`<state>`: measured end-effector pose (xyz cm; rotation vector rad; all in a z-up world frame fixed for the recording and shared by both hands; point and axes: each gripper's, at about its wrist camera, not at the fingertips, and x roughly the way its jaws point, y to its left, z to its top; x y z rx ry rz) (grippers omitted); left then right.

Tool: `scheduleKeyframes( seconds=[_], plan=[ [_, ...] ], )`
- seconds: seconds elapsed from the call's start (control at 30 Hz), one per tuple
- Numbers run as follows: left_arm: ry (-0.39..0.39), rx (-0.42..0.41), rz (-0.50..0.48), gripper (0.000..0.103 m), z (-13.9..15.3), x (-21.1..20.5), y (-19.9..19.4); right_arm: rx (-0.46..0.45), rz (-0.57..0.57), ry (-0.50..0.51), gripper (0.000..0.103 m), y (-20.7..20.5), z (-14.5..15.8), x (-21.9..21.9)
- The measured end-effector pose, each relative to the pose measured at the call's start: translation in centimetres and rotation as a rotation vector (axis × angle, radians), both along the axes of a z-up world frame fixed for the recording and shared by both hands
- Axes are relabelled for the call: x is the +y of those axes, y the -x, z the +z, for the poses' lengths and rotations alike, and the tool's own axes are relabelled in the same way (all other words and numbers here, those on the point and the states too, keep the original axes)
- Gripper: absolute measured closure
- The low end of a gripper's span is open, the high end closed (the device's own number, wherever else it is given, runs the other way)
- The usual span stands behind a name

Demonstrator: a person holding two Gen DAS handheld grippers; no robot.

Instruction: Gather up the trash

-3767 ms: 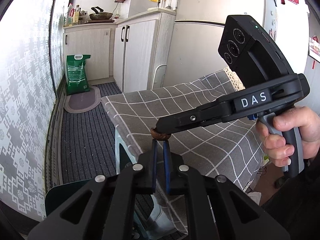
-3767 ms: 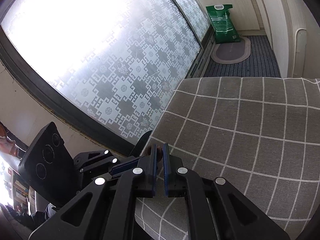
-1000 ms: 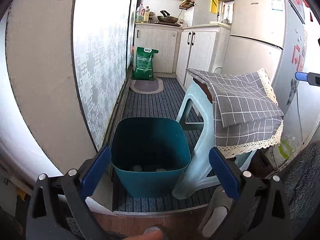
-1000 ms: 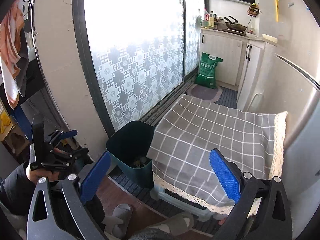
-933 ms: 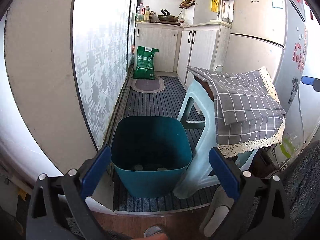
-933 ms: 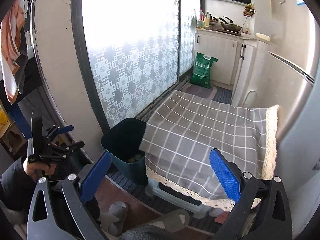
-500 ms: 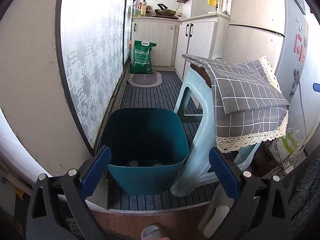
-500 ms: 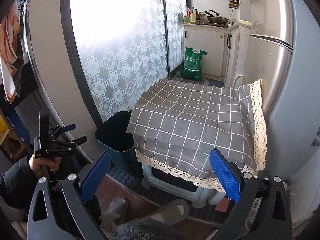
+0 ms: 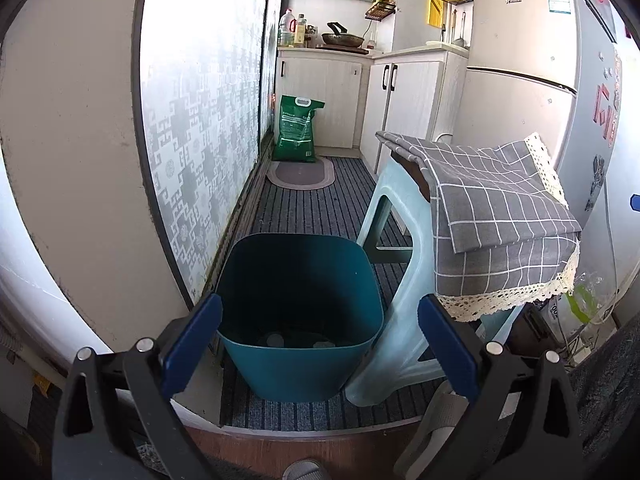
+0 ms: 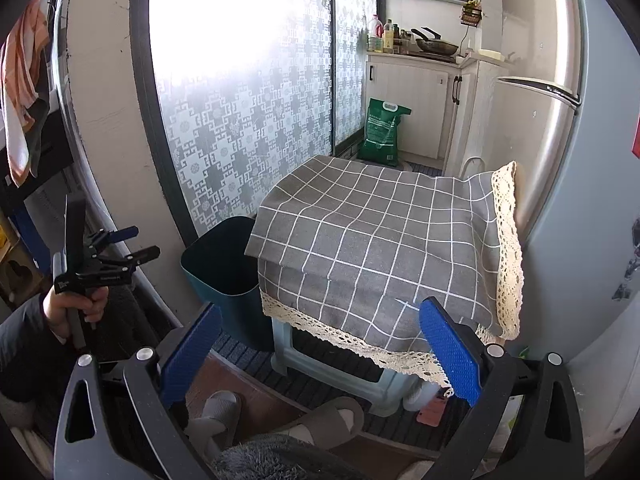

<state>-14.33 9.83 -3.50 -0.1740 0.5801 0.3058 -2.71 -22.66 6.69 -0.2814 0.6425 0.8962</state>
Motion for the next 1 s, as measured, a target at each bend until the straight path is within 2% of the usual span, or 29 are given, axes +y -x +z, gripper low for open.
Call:
scheduleKeyframes(
  seconds=[0.17, 0.3, 0.57, 1.0],
  plan=[
    [-0.010, -0.013, 0.003, 0.003, 1.2, 0.1, -0.1, -0.008, -0.002, -0.023, 0.003, 0.0, -0.2, -1.1],
    [0.007, -0.016, 0.007, 0.003, 1.4, 0.2, -0.1, 0.004, -0.012, 0.002, 0.003, -0.4, -1.0, -1.7],
    [-0.001, -0.030, 0.001, 0.003, 2.2, -0.1, 0.0, 0.037, -0.011, -0.031, 0.003, -0.9, -1.8, -3.8],
    [-0.015, -0.026, -0.018, 0.003, 2.2, -1.1, -0.4, 0.039, -0.015, -0.034, 0.003, -0.8, -1.9, -4.6]
  ],
)
